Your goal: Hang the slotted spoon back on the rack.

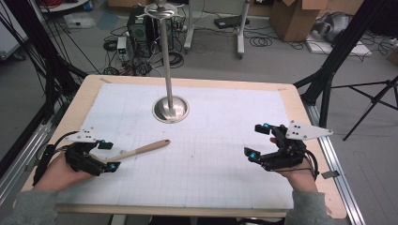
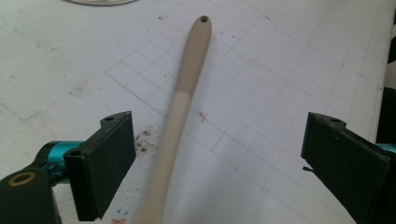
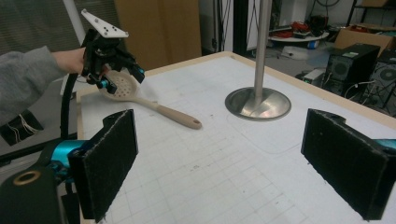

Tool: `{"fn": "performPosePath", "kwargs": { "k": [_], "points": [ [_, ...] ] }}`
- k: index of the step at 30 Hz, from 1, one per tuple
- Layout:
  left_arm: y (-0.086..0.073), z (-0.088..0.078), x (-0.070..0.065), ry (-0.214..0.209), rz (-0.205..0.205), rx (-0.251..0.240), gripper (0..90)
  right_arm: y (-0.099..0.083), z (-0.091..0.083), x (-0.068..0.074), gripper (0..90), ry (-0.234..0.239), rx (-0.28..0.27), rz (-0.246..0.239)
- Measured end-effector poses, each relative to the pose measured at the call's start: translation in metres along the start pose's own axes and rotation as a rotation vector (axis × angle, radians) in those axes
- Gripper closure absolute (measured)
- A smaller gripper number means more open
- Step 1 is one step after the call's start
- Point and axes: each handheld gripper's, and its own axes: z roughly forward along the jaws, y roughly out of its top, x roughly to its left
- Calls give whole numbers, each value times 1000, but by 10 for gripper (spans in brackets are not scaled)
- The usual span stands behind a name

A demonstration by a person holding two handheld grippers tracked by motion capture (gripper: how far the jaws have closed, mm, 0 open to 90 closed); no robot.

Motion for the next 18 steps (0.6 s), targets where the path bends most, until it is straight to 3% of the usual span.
{"fn": "performPosePath", "kwargs": {
  "k": [9, 18],
  "points": [
    [6, 4, 4, 14, 12, 62, 167, -4, -6, 2, 97, -14, 11, 7],
    [13, 5, 5, 16, 42, 92, 202, -7, -14, 2, 97, -29, 10, 13]
  ]
}}
